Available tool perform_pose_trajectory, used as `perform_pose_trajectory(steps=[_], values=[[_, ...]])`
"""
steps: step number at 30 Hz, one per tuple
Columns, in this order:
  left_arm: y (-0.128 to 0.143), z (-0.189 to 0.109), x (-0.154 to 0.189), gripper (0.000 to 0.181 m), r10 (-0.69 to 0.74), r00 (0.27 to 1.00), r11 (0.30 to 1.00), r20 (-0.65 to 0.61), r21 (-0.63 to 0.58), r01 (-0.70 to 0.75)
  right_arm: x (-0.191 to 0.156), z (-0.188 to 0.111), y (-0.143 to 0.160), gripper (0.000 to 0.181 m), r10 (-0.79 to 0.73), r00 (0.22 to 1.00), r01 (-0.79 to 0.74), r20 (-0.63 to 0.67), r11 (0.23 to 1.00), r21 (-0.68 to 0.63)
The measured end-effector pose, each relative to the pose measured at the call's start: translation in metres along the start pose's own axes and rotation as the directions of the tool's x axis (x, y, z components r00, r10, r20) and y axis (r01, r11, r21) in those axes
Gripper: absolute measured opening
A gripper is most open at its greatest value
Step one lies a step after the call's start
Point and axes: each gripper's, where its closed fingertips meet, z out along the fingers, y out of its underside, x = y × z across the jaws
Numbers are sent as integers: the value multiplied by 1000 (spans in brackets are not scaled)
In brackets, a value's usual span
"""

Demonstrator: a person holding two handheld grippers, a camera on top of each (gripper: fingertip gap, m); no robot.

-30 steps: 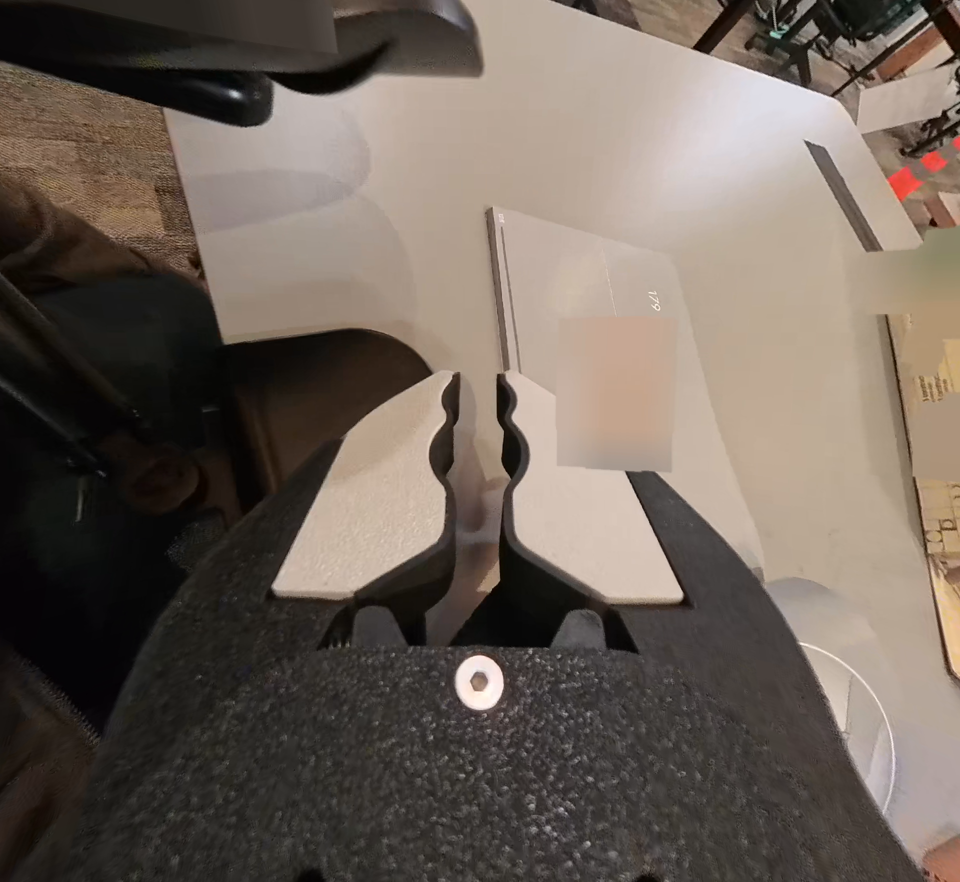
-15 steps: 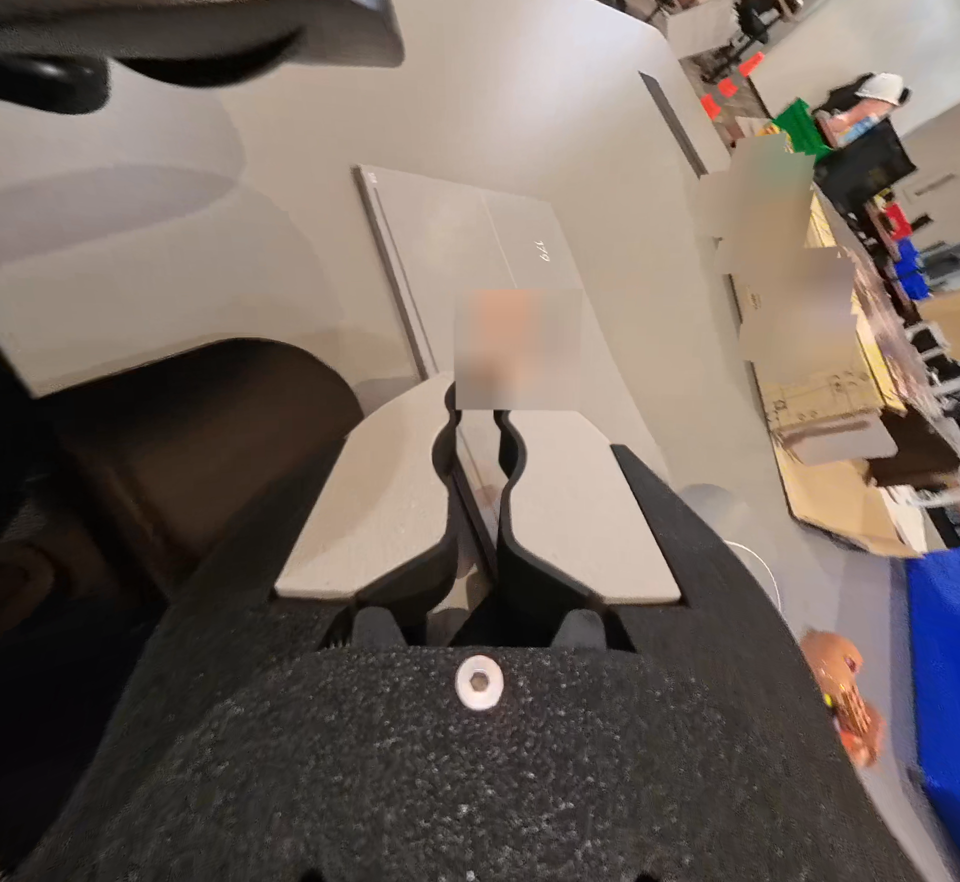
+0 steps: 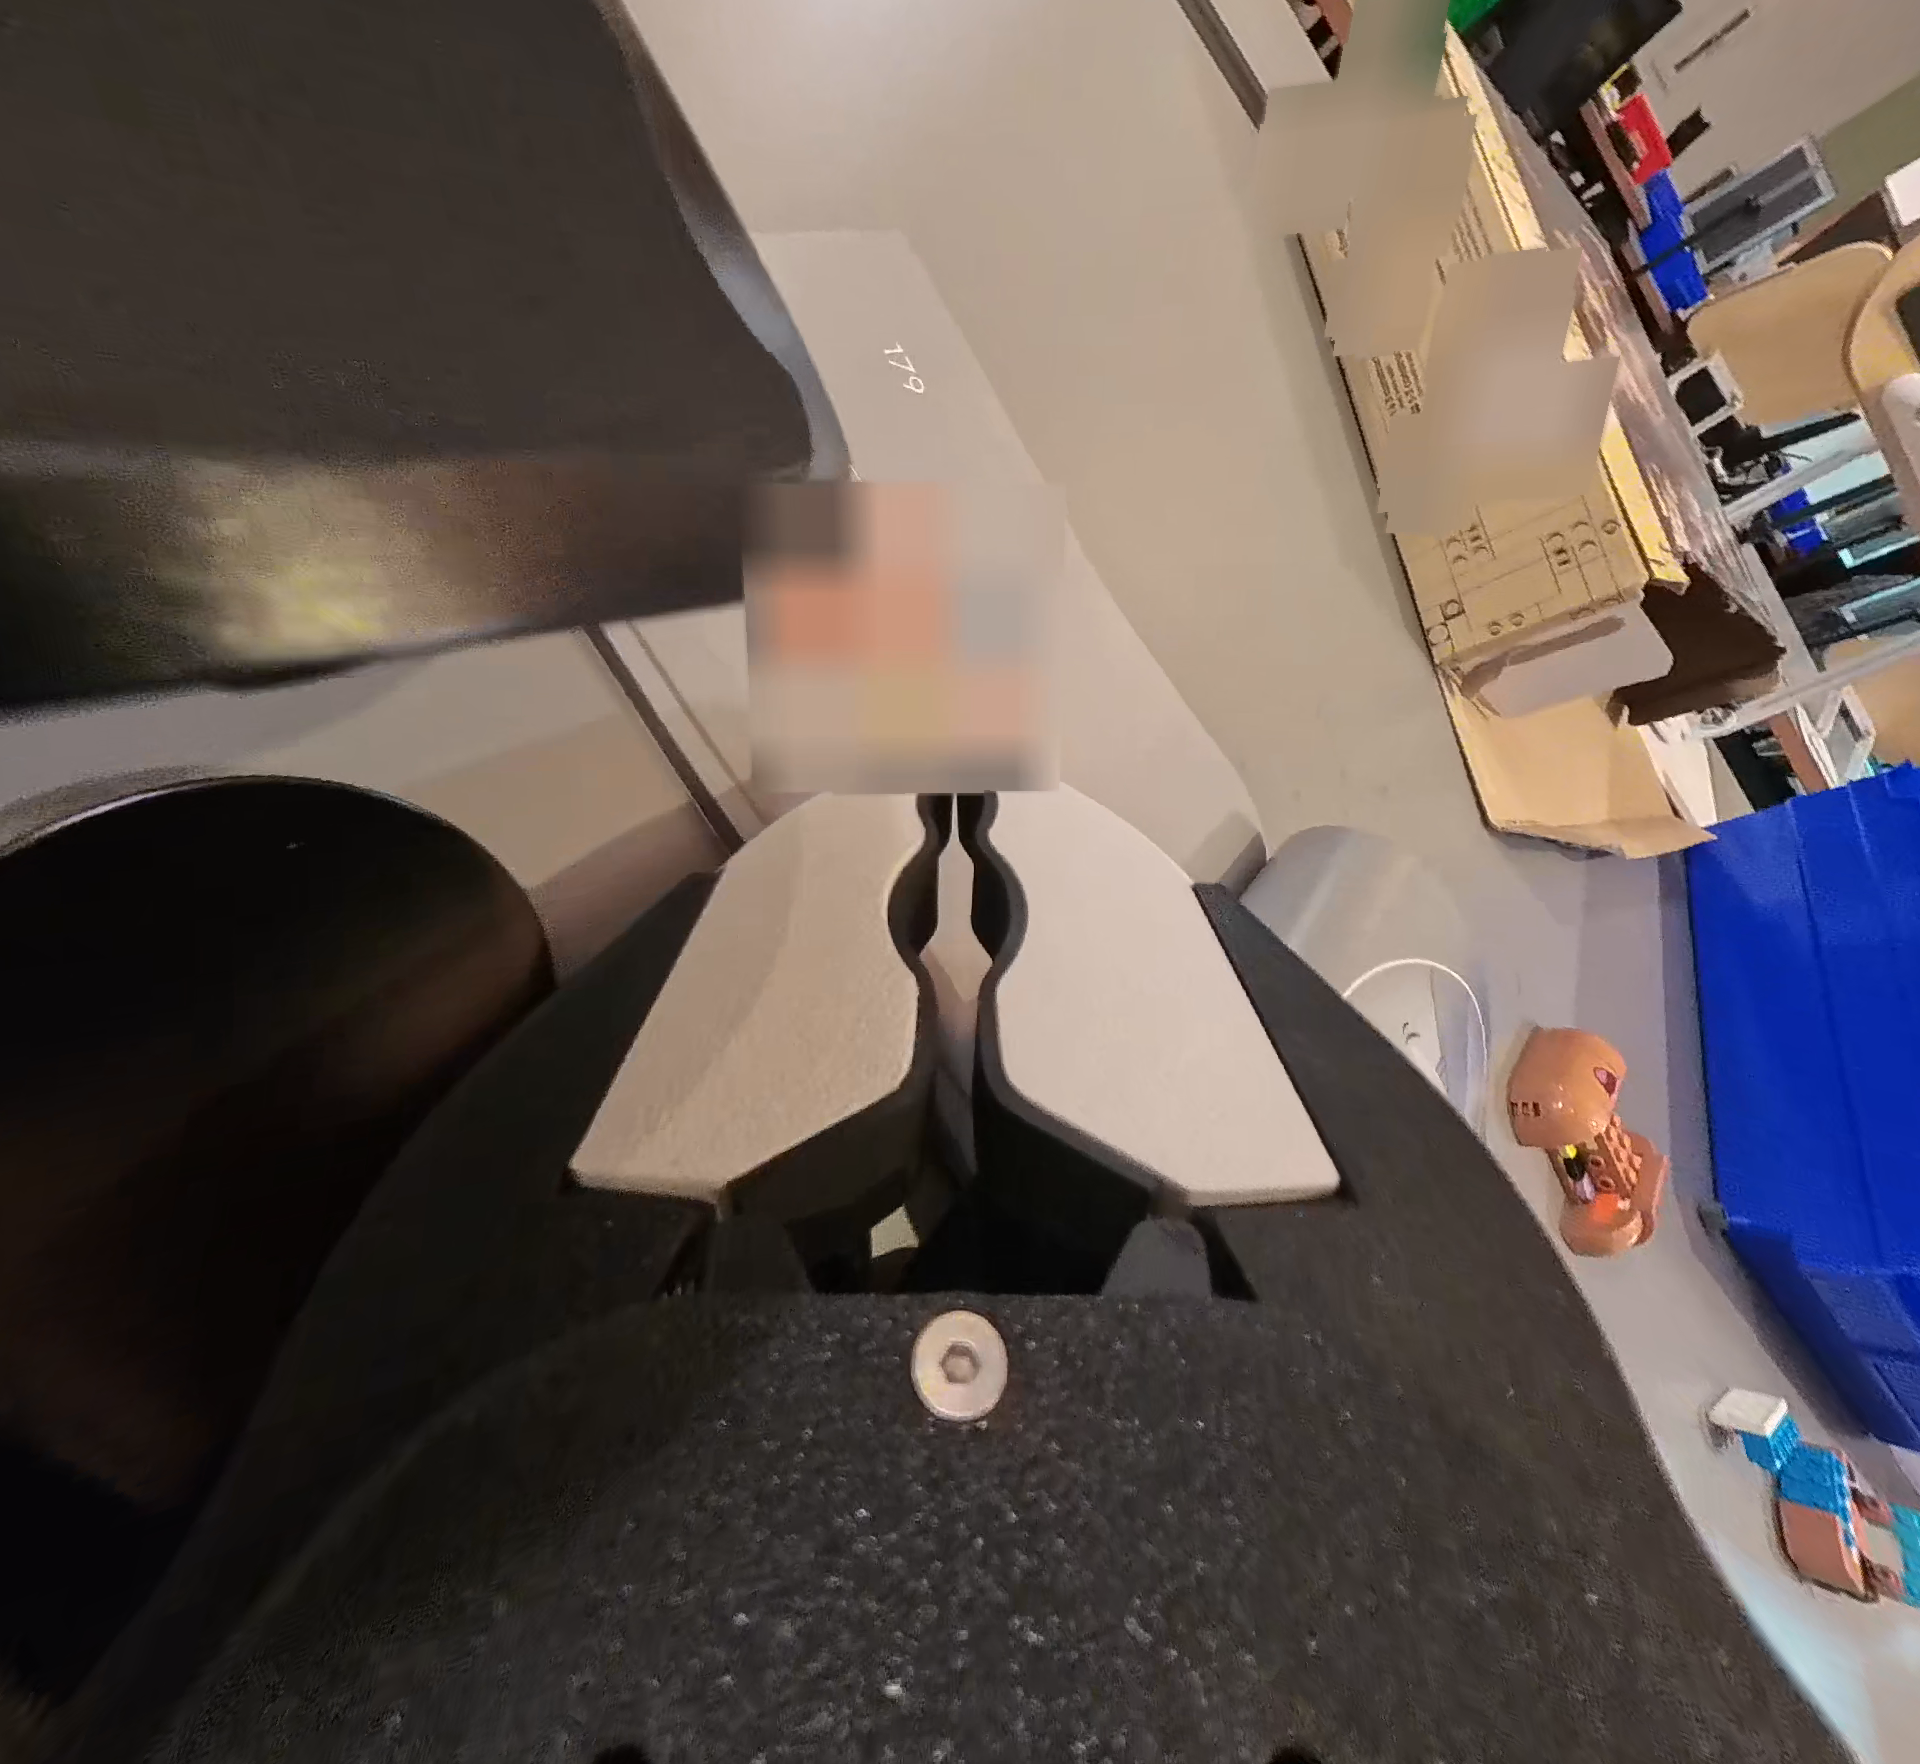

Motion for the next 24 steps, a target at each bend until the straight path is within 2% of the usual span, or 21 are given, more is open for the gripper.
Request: perform_pose_trajectory(steps=[3,7,8,11,13,15,17,19,21,22,24], values=[[-4,7,-9,13,13,998,1000,69,-26,-11,1,1,0,0,-1,1000,1,-11,1000,-6],[11,-7,-2,12,44,998,992,42,-124,-39,1,1,-1,0,-3,1000,3,-12,1000,-1],[13,-15,0,13,-3,1000,993,29,-116,7,0,1,-1,0,-4,1000,5,-6,1000,3],[-8,-57,24,13,-227,962,971,-151,47,236,-4,0,-4,1,-16,999,15,29,999,29],[-26,-92,33,13,-375,882,900,-284,116,420,-8,-2,-7,2,-38,998,36,51,998,57],[-56,-135,38,12,-498,735,758,-461,180,627,-13,-6,-10,3,-70,995,62,74,994,95],[-79,-176,35,13,-545,642,655,-539,204,727,-19,-10,-15,4,-107,990,94,90,985,144],[-103,-219,38,12,-542,545,565,-640,202,800,-23,-14,-19,5,-144,985,124,92,974,189],[-127,-266,47,12,-505,389,461,-770,139,876,-27,-19,-22,5,-182,979,157,91,960,232],[-138,-290,50,13,-474,339,432,-813,121,894,-29,-21,-24,5,-199,976,172,87,952,253],[-157,-339,58,13,-395,295,421,-870,114,900,-32,-25,-27,7,-227,971,197,73,937,289]])
